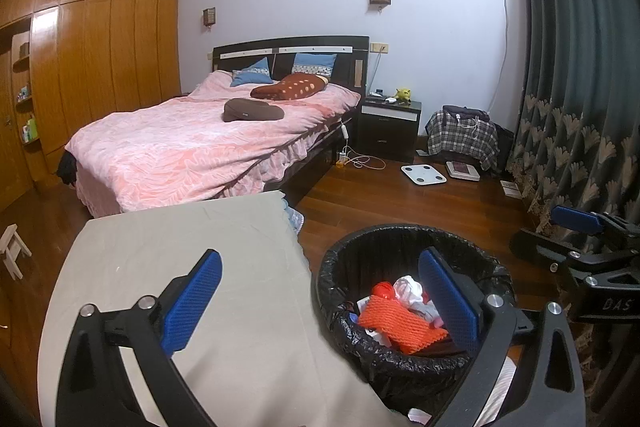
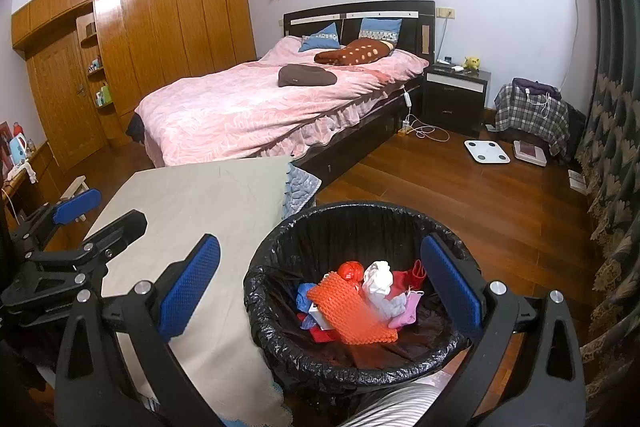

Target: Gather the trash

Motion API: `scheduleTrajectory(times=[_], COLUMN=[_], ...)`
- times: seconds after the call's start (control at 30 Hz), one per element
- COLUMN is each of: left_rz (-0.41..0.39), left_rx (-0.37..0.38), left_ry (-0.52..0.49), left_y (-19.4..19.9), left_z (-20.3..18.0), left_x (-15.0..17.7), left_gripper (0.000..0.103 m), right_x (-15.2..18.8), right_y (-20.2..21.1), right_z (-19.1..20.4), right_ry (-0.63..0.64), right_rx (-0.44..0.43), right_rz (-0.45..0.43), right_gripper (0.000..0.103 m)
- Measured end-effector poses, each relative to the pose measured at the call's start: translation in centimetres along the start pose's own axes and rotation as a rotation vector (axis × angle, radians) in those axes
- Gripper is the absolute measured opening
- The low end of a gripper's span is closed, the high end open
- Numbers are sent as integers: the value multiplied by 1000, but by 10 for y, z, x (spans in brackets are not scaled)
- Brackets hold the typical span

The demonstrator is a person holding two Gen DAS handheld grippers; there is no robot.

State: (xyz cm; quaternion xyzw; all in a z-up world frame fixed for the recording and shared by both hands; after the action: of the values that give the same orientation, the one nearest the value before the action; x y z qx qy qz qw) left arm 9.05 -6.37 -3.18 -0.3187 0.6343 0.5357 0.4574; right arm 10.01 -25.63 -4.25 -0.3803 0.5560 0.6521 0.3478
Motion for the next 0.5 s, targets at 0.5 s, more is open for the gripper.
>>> scheduleTrajectory(times=[0.5], left_rz=[6], left_rx=[-5], left_ry=[0], left_y=[0], left_z=[0], left_x=[1], left_gripper=[97], right_x=[-1], right_y=[0], right_z=[0], right_ry=[0], right_rx=[0], right_rz=[2], right_gripper=[98])
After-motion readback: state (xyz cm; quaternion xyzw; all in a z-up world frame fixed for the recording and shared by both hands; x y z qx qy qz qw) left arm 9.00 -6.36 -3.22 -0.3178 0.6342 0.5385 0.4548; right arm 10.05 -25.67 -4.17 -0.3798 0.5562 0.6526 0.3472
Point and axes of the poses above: each gripper's, at about its wrist camera, not at the fingertips, and y roughly against the way its jaws point, z to its left, x to its underside, the point moved 7 cm from there along -y, roughly the way its jaws point, and after that the axes turned 6 degrees about -z, right-handed, at the moved point
